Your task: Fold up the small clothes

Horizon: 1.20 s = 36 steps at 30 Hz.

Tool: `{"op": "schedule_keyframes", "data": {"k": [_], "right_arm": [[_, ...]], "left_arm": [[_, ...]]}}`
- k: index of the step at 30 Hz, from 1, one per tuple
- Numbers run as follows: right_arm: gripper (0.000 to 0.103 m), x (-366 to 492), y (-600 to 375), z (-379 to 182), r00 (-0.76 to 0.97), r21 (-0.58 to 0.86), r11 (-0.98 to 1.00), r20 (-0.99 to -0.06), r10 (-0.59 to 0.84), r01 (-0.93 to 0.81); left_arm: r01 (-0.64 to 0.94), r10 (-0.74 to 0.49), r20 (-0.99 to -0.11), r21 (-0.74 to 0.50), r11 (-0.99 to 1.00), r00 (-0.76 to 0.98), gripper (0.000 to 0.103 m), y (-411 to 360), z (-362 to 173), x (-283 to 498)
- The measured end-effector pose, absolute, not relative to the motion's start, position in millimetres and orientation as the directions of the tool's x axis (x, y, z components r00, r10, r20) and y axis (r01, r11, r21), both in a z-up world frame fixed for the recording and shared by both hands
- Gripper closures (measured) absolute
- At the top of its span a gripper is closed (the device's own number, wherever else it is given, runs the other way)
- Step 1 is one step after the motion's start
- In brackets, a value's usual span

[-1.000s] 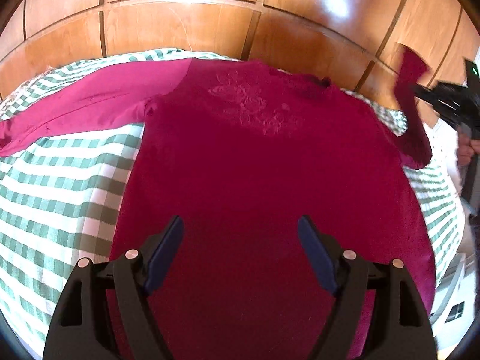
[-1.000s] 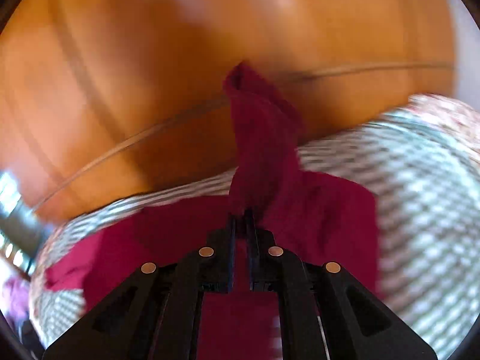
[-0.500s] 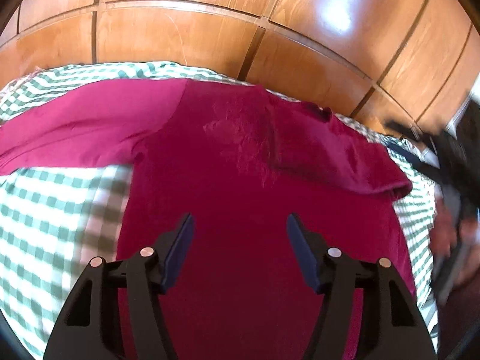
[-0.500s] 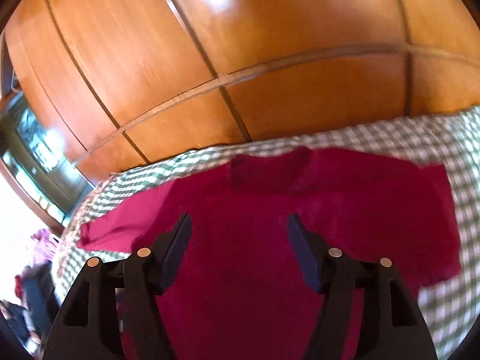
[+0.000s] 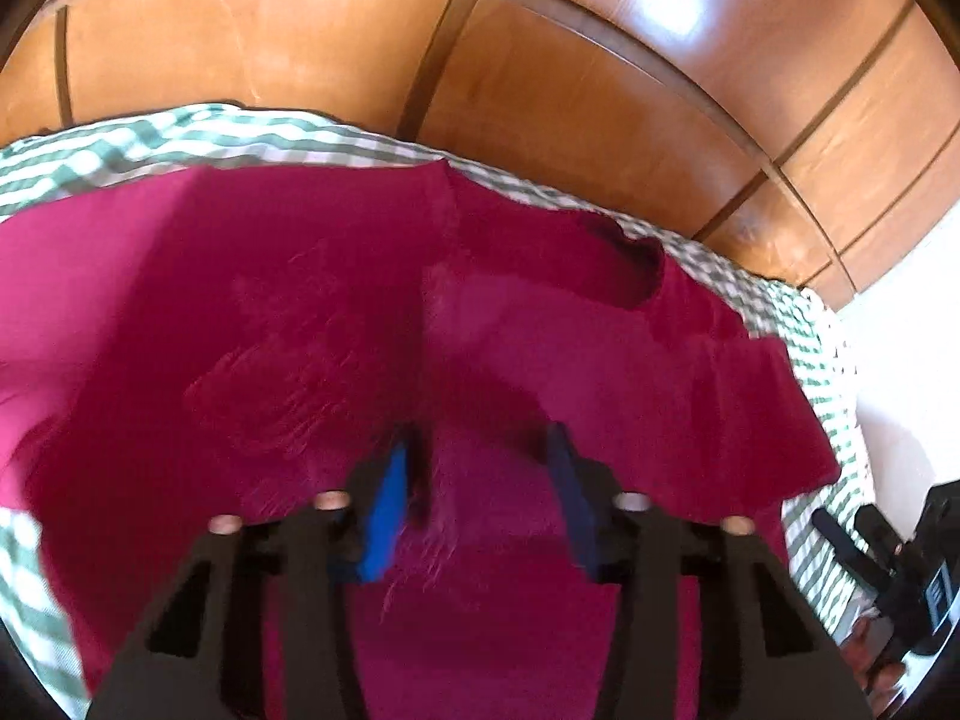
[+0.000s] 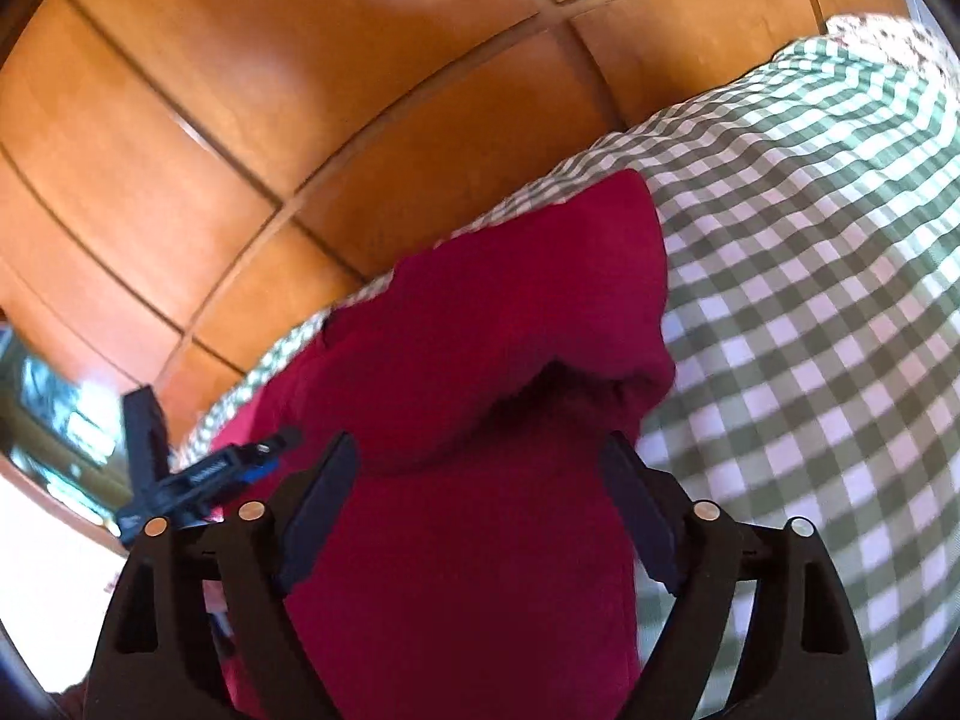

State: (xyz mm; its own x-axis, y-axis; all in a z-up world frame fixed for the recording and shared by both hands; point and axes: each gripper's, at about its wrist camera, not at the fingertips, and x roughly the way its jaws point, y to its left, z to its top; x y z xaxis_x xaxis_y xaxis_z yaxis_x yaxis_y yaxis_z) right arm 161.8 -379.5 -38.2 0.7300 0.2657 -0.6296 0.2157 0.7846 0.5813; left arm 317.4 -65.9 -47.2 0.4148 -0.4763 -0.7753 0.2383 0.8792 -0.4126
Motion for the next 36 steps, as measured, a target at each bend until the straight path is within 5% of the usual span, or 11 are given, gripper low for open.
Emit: {"op": "schedule_keyframes", "data": {"k": [3, 8, 16, 24, 31, 36], "right_arm": [[0.021, 181, -379, -45, 0.724, 0.589, 0.777, -0.633, 0.273, 0.222], [0.021, 194, -381, -52, 0.727, 0.551, 0.796, -0.650, 0.222, 0.250], [0.017, 195, -360, -65, 0.667, 0.489, 0.837, -0.712, 0.220, 0.245], [0.015, 196, -324, -18, 0.695, 0.314, 0.941, -0.705, 0.141, 0.128], [0.006, 254, -305, -84, 0.595, 0.041, 0.969, -0.795, -0.117, 0.245], [0.004, 256, -295, -89, 0.592, -0.027, 0.969, -0.787, -0.171, 0.244]], "left_arm": [[0.253, -0.529, -0.739, -0.465, 0.848, 0.416, 0.096, -67, -34, 325], [0.226, -0.531, -0.643, -0.498, 0.837, 0.552, 0.097, -22, 9, 319], [0.169, -0.341, -0.778, -0.297, 0.940, 0.528, 0.096, -15, -39, 317], [0.143, -0.253, -0.784, -0.208, 0.968, 0.567, 0.086, -15, -46, 318], [0.131, -0.147, -0.783, -0.084, 0.988, 0.604, 0.074, -11, -60, 322], [0.078, -0.172, -0.795, -0.156, 0.985, 0.582, 0.056, 5, -53, 313]]}}
